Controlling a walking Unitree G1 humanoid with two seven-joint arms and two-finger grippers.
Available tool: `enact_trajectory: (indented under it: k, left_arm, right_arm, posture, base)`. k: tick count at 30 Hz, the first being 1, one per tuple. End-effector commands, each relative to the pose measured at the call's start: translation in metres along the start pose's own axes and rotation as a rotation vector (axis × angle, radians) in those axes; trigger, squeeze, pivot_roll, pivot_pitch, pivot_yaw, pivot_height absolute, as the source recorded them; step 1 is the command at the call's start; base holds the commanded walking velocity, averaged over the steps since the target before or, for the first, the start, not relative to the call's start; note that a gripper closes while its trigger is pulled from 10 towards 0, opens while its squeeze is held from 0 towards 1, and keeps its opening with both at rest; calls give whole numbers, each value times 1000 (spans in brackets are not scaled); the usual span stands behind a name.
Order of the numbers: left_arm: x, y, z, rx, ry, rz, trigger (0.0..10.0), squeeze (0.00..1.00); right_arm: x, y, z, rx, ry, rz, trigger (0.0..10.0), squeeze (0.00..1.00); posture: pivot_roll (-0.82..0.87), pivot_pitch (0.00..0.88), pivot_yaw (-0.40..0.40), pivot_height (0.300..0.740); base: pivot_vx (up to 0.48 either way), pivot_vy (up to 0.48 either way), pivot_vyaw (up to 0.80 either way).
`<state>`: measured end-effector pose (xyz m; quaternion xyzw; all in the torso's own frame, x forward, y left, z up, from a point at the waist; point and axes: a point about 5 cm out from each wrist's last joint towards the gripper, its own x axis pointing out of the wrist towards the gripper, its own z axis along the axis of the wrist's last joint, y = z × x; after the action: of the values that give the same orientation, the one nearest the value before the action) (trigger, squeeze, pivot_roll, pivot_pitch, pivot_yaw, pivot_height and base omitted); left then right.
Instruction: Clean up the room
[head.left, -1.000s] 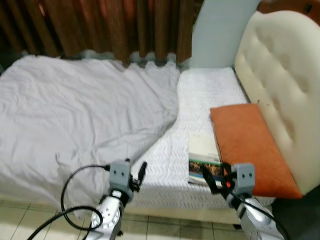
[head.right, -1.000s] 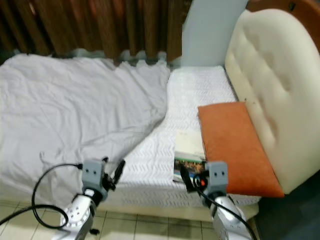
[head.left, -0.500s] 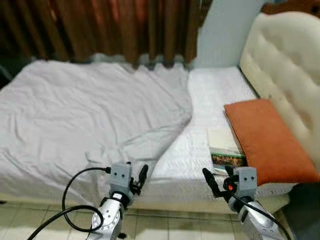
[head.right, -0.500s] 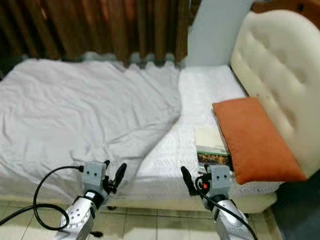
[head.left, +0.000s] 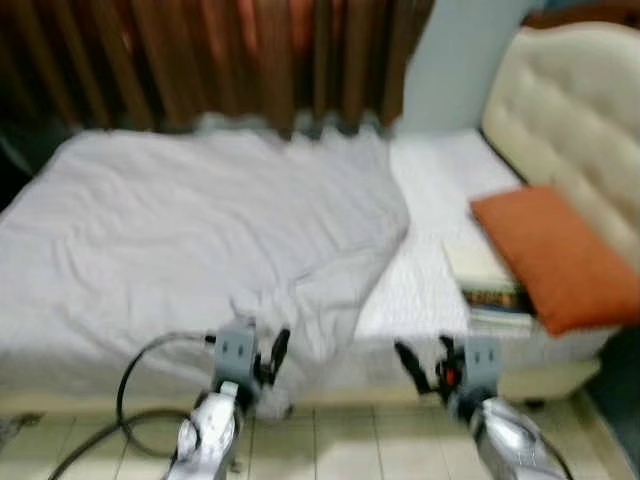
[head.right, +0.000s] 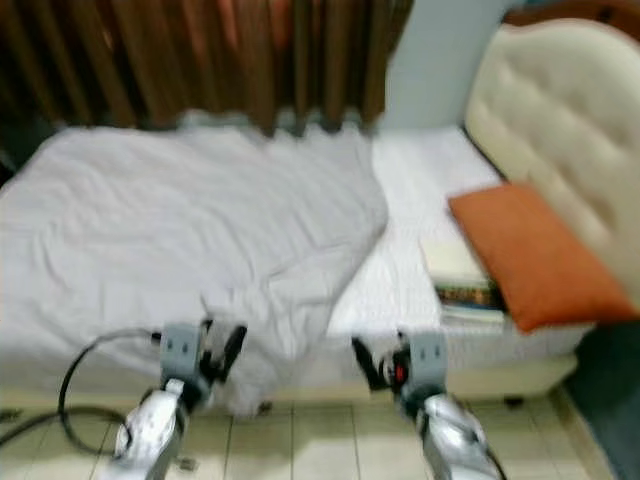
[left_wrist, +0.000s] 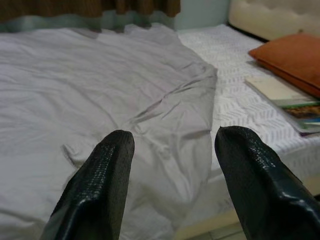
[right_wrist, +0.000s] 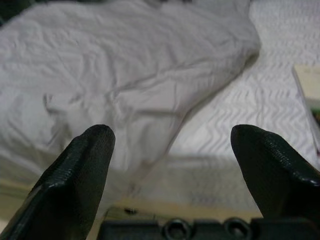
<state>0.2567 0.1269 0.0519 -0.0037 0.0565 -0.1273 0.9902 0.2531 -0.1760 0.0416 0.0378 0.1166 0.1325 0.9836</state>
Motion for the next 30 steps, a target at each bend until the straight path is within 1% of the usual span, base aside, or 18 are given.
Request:
enact_trajectory:
  k: [1, 8, 12, 16, 19, 21, 26, 28, 30]
  left_arm:
    - [0, 2, -2, 1, 14, 6, 10000, 0]
    - [2, 3, -5, 25, 37, 9, 10000, 0]
    - [3, 3, -5, 20, 40, 13, 10000, 0]
    - [3, 6, -6, -3, 47, 30, 10000, 0]
    - [3, 8, -6, -4, 50, 41, 10000, 0]
    - [4, 9, -8, 14, 64, 46, 10000, 0]
    - [5, 10, -8, 36, 74, 44, 10000, 0]
    - [6, 10, -8, 74, 68, 50, 10000, 0]
    - [6, 10, -6, 66, 50, 53, 10000, 0]
  right_arm:
    - [1, -1, 2, -4, -4, 1, 10000, 0]
    - [2, -1, 1, -4, 2, 14, 10000, 0]
    - [2, -1, 2, -6, 2, 16, 10000, 0]
    - [3, -2, 1, -1, 0, 15, 10000, 0]
    - [3, -1, 2, -4, -1, 19, 10000, 0]
    - [3, -1, 2, -7, -3, 25, 10000, 0]
    - [2, -1, 2, -7, -4, 28, 10000, 0]
    - [2, 0, 2, -5, -5, 30, 10000, 0]
    - [2, 0, 2, -3, -6, 30, 10000, 0]
  posture:
    - [-74, 48, -23, 740]
    - [-75, 39, -23, 740]
    - [-75, 35, -24, 740]
    - [-74, 33, -24, 740]
    - [-76, 37, -25, 740]
    - [-77, 42, -24, 740]
    - [-78, 43, -25, 740]
    - [-80, 45, -24, 740]
    - [-80, 45, -24, 740]
  base:
    - [0, 465, -788]
    - [0, 465, -788]
    - [0, 465, -788]
    - [0, 467, -794]
    - [0, 480, 0]
    - [0, 480, 0]
    - [315, 358, 0]
    - [0, 0, 0]
    - [0, 0, 0]
